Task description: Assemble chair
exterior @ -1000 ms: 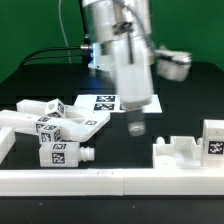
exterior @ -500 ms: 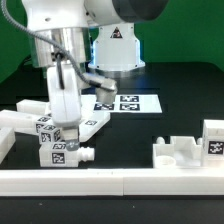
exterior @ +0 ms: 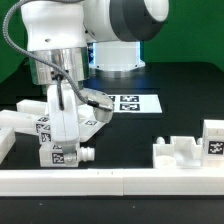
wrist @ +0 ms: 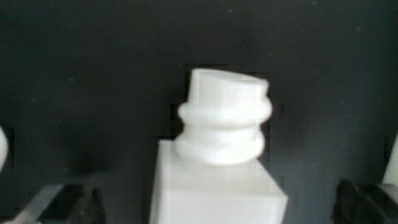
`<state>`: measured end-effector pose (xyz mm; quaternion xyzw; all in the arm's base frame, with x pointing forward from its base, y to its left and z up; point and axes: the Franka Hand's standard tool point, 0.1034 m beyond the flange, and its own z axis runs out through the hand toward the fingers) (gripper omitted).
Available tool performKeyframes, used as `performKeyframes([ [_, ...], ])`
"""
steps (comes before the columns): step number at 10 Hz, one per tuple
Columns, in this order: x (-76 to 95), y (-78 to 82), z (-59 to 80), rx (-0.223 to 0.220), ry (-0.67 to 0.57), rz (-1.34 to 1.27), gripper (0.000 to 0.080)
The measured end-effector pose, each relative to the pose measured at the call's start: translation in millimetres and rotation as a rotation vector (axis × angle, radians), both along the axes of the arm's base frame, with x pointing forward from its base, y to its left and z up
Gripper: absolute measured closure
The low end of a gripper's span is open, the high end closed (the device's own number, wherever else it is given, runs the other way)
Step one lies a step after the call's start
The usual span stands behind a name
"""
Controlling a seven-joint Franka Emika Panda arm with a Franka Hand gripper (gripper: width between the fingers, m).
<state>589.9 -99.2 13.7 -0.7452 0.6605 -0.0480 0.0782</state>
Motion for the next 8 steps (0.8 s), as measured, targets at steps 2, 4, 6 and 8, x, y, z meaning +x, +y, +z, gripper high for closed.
performKeyframes([
  [2, 0.0, -0.3, 0.1, 0.000, 0.000, 0.001, 0.0281],
  [4, 0.8, 0.8, 0.8, 0.000, -0.001, 0.003, 0.0518],
  [6, 9.4, 25.5, 23.4, 0.031, -0.002, 0.058, 0.0517],
  [8, 6.0, 62.7, 64.3, 0.075, -0.023, 0.114, 0.0517],
])
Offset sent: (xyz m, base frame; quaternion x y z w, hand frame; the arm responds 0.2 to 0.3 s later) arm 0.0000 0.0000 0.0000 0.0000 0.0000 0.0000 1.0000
